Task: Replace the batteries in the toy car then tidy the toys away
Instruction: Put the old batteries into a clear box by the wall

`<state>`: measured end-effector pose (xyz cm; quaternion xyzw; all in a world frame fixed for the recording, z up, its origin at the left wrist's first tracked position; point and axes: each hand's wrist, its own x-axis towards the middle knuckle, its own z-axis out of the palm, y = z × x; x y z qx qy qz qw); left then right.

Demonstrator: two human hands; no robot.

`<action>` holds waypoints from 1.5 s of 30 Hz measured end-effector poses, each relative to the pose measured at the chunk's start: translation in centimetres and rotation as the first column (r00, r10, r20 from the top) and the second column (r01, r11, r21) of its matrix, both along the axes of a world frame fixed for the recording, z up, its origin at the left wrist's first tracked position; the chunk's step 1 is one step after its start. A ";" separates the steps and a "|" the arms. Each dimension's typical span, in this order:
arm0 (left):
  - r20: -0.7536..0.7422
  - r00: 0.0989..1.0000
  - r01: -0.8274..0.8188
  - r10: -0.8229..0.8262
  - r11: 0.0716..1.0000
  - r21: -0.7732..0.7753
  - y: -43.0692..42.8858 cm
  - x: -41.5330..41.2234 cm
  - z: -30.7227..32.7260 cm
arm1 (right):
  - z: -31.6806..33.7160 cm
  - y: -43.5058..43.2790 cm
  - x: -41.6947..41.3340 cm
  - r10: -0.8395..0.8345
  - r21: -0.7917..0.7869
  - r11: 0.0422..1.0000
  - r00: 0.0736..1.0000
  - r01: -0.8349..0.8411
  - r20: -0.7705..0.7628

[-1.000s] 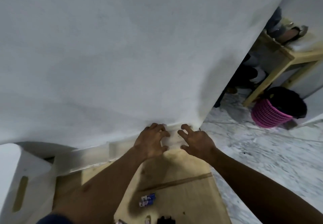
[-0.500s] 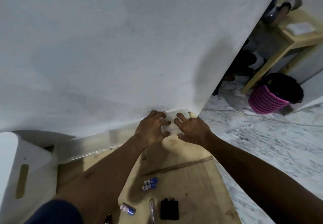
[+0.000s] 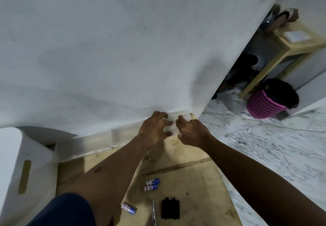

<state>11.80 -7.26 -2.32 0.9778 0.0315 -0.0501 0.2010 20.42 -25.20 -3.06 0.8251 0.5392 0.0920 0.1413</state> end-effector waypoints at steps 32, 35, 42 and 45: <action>0.164 0.944 -0.231 0.286 0.929 -0.289 0.6 2.2 2.9 | -2.7 5.9 5.5 -0.205 -0.278 0.960 0.742 0.026 -0.639; 0.152 0.944 -0.237 0.291 0.924 -0.299 0.6 2.0 2.9 | -1.5 5.5 5.2 -0.218 -0.247 0.967 0.699 0.062 -0.681; 0.090 0.953 -0.242 0.288 0.908 -0.342 0.0 1.1 3.2 | 4.4 0.4 2.9 0.104 0.362 0.923 0.821 0.131 -0.562; 0.079 0.961 -0.227 0.264 0.921 -0.317 -0.4 0.2 3.0 | 5.6 -1.5 1.7 0.154 0.662 0.727 0.897 0.181 -0.414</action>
